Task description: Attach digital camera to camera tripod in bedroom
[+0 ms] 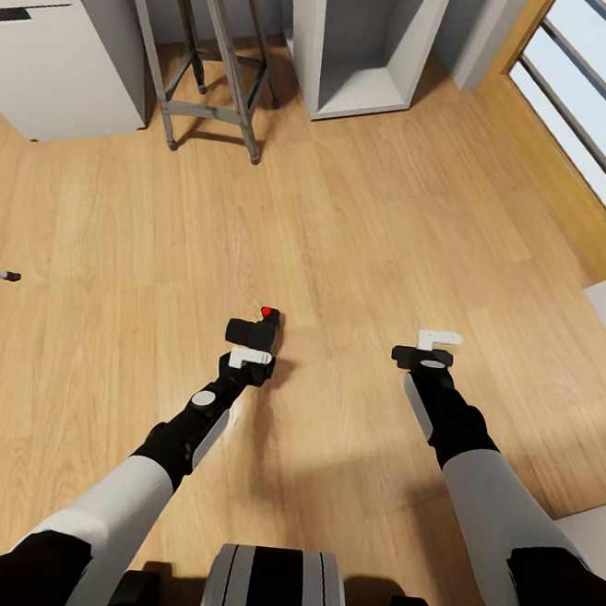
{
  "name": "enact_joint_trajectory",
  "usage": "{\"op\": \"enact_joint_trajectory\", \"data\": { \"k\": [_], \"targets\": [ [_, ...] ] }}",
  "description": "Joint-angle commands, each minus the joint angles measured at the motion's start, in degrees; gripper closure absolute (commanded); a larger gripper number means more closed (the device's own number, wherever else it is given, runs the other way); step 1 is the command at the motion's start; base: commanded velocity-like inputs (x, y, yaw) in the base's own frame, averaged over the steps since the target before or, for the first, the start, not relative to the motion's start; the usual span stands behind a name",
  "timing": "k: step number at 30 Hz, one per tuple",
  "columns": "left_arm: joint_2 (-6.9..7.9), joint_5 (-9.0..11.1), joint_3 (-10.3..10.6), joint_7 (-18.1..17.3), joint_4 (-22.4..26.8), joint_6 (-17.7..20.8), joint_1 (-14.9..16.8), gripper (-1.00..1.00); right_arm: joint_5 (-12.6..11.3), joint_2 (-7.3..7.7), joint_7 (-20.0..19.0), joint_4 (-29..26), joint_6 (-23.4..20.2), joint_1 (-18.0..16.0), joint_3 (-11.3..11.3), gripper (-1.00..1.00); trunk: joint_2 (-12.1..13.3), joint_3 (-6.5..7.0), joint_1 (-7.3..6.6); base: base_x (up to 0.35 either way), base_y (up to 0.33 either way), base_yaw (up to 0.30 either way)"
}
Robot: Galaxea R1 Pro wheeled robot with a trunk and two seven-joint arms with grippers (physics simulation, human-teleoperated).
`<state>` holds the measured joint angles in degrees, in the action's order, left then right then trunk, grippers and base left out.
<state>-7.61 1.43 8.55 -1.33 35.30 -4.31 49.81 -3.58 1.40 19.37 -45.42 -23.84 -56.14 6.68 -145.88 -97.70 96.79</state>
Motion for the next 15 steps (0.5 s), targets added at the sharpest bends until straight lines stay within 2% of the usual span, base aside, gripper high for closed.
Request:
{"op": "enact_joint_trajectory", "data": {
  "k": [1, 15],
  "targets": [
    [-0.01, 0.15, 0.01, -0.09, -0.06, -0.14, 0.03, -1.00, -0.38, 0.09, 0.49, -0.06, -0.33, -0.02, 0.35, -1.00, -0.01, -0.03, -0.01, 0.000, 0.000, 0.000],
    [-0.03, 0.24, -0.02, -0.02, -0.06, 0.34, 0.03, -1.00, -0.38, 0.09, 0.49, -0.03, -0.33, -0.02, 0.35, -1.00, -0.01, -0.03, -0.01, 0.000, 0.000, 0.000]
  ]
}}
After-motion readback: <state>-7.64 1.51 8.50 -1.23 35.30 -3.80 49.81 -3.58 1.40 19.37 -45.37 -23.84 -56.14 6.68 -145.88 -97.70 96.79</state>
